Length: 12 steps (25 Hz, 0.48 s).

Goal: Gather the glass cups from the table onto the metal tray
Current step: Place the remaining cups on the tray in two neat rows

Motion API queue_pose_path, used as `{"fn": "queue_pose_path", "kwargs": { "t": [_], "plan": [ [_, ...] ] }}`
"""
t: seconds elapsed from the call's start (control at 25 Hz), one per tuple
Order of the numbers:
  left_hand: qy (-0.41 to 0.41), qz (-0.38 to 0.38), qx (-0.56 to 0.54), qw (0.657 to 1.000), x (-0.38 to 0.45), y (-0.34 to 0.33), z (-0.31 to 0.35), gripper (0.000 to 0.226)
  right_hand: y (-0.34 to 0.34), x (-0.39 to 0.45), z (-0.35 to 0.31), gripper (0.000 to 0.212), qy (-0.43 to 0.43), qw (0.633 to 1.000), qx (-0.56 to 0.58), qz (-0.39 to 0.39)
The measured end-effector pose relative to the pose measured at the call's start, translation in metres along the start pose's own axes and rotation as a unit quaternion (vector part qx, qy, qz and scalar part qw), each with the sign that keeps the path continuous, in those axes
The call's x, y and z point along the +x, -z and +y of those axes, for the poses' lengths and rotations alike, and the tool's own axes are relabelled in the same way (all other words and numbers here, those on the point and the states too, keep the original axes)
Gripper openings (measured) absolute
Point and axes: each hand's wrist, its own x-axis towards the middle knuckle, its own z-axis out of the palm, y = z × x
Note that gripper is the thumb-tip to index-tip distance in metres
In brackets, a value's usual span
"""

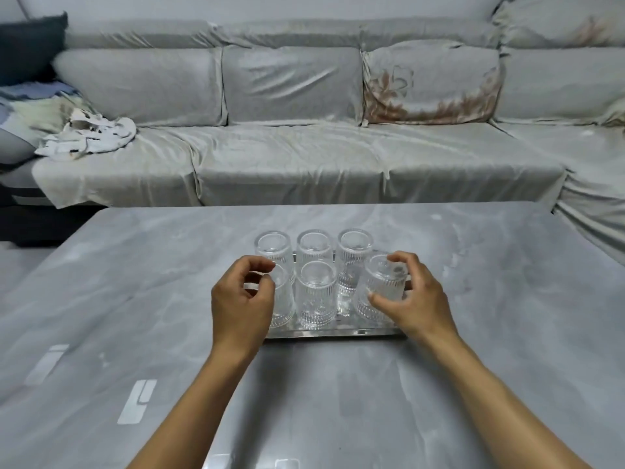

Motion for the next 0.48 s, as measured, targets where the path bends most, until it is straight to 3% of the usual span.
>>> {"fn": "queue_pose_path", "kwargs": {
  "t": [0.12,0.28,0.36,0.48],
  "plan": [
    [-0.011,-0.007,0.007,1.000,0.002,-0.001,-0.005,0.025,-0.017,-0.003,0.002,0.063,0.060,0.998,-0.027,-0.022],
    [-0.019,-0.015,0.019,1.000,0.001,0.006,-0.011,0.025,-0.031,-0.004,0.003,0.064,0.058,0.998,0.016,-0.033],
    [-0.017,-0.024,0.035,0.999,0.002,0.012,-0.013,0.026,-0.033,-0.005,0.007,0.075,0.057,0.997,0.031,-0.050],
    [-0.008,-0.042,0.061,0.997,0.023,0.040,-0.029,0.034,-0.013,0.005,0.017,0.102,0.034,0.980,0.123,-0.151]
  ]
}}
